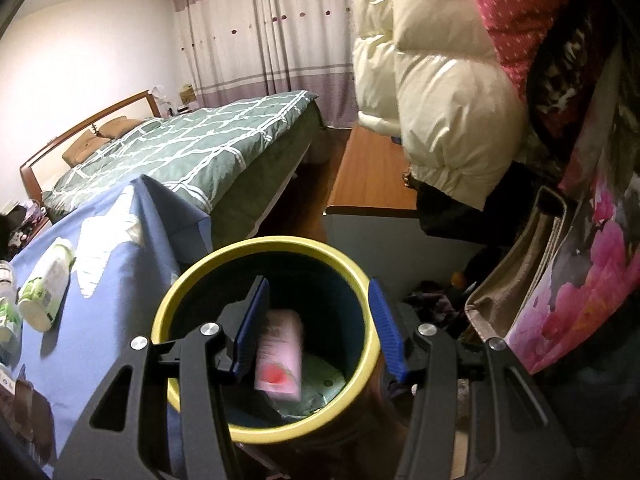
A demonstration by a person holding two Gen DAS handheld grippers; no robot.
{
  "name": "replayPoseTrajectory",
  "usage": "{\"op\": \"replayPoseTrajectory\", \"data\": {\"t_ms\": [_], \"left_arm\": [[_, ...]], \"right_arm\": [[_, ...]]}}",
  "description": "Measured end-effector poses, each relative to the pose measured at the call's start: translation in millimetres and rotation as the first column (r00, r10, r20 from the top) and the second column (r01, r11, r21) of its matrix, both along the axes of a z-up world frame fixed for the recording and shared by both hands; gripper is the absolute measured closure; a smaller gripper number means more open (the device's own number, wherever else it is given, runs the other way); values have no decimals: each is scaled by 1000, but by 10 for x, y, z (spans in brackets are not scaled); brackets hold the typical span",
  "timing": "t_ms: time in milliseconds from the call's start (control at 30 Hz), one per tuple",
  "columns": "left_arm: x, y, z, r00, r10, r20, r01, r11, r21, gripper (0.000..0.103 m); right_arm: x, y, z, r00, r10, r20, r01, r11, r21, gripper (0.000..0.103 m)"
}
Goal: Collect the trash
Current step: 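Carry the pink carton over the bin and open the left gripper, then move the right gripper back over the table to the white foam net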
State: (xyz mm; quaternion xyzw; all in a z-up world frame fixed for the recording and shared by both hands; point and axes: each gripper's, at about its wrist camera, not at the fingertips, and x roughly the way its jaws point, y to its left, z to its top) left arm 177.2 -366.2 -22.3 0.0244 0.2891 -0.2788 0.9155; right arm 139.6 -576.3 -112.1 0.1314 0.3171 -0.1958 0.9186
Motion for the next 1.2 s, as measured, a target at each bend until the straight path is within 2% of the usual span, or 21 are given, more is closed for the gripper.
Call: {"op": "replayPoseTrajectory", "data": {"t_ms": [167, 300, 500, 633, 733, 867, 1100, 1200], "left_arm": [[-296, 714, 322, 993, 92, 74, -90, 996, -29, 14], [-472, 1309, 464, 975, 189, 112, -186, 982, -38, 10], [-722, 2261, 468, 924, 362, 119, -360, 932, -40, 8], [-868, 2726, 409, 888, 445, 119, -444, 895, -34, 8], [-955, 3037, 374, 864, 491, 114, -490, 871, -40, 8], [-992, 3298, 327, 850, 518, 98, -515, 855, -57, 7], [-963, 3362, 265, 850, 518, 97, -515, 855, -57, 7], [-944, 3399, 265, 848, 522, 96, -518, 853, -63, 7]], "right_arm": [[1, 310, 75, 998, 59, 2, -59, 998, -5, 53], [14, 616, 102, 991, 132, 2, -132, 991, 8, 53], [123, 1271, 156, 958, 287, -8, -287, 958, 11, 53], [210, 1649, 191, 930, 367, -8, -367, 930, 9, 53], [330, 1890, 199, 902, 431, -8, -430, 902, 43, 53], [476, 2141, 241, 879, 476, -11, -475, 879, 41, 53], [492, 2550, 402, 841, 540, 6, -540, 841, 30, 53], [671, 2760, 496, 832, 554, -15, -554, 832, -3, 53]]}}
